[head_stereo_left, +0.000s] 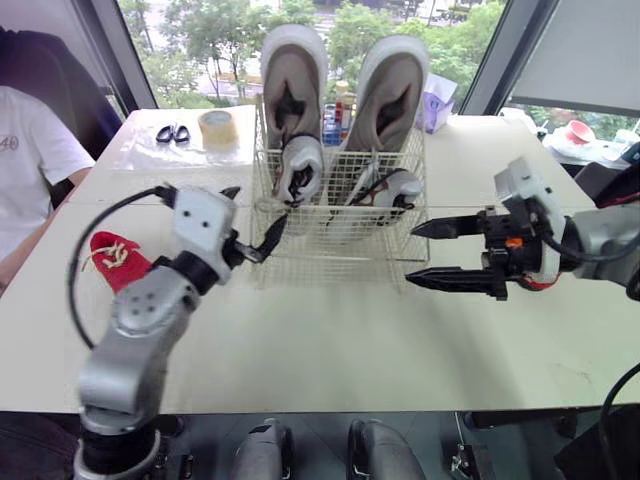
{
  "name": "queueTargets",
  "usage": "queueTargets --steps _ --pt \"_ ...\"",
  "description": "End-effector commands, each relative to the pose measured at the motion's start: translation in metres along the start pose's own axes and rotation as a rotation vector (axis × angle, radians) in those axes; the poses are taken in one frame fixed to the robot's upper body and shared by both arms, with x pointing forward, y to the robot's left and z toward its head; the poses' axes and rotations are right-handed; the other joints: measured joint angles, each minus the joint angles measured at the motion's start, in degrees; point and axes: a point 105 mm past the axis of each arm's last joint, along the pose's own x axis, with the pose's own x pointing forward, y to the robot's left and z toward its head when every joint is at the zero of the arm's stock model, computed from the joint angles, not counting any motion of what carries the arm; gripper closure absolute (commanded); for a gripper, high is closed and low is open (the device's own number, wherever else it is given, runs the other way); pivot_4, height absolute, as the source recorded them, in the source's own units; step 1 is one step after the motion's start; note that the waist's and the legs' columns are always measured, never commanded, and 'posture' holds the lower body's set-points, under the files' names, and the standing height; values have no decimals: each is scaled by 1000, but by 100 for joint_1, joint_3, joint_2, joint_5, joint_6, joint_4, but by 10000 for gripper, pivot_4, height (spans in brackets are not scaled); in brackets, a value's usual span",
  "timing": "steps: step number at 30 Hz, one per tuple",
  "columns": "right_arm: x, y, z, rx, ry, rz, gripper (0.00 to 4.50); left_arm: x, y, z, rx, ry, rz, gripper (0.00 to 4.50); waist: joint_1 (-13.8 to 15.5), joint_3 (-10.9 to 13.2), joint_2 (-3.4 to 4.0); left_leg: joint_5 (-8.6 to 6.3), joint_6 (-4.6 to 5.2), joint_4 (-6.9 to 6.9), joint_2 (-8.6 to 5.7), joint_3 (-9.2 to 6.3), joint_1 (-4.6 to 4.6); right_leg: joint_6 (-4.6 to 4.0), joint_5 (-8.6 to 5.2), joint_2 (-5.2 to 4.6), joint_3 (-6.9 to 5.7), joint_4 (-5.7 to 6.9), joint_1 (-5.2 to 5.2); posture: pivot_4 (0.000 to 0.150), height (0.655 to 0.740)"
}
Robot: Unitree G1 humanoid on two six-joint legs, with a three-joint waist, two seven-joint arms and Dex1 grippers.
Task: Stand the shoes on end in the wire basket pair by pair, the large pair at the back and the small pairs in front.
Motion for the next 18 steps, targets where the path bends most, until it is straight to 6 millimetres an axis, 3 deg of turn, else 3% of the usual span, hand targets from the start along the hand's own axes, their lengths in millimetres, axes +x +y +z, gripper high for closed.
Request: queueTargets --steps 1,3,5,9,11,13,15,18 --pt "-11 -15 11 -9 -126 -119 0 -11 5 23 -108 22 -151 2022 -4 0 -1 1 -1 0 1 -3 0 0 0 4 -1 -2 2 1500 7400" --pt "-16 -20 12 21 -190 -162 0 -13 26 41 -237 -61 -114 871 -4 0 0 1 -1 0 -1 -1 2 4 0 3 0 -2 4 1500 7400" --pt "-17 -15 7 33 -196 -160 0 -15 29 46 -302 -79 -149 871 -9 0 0 2 -3 0 -1 -2 2 5 1 3 0 -1 5 1500 7400" --pt "-43 -29 13 52 -310 -339 0 -27 15 25 -480 50 -326 871 -25 1 2 18 -31 -3 -1 1 8 8 0 5 2 3 7 1500 7400" --pt "-61 -38 9 60 -348 -466 0 -30 18 19 -497 64 -310 871 -24 1 1 19 -32 -3 1 3 8 8 0 5 3 5 5 1500 7400" --pt "-79 -48 -5 75 -339 -624 0 -38 9 19 -581 49 -411 871 -5 -1 -1 16 -29 -4 1 1 8 7 -1 7 3 4 6 1500 7400" --pt "-91 -55 -39 100 -233 -782 0 -53 -14 7 -638 146 -574 871 -2 -1 0 13 -24 -4 0 -2 10 6 -1 6 2 2 11 1500 7400" --pt "-113 -61 -74 115 -198 -992 0 -65 -36 -13 -635 275 -655 871 -13 -2 4 13 -29 -6 -1 5 12 -1 -6 2 6 -2 10 1500 7400"
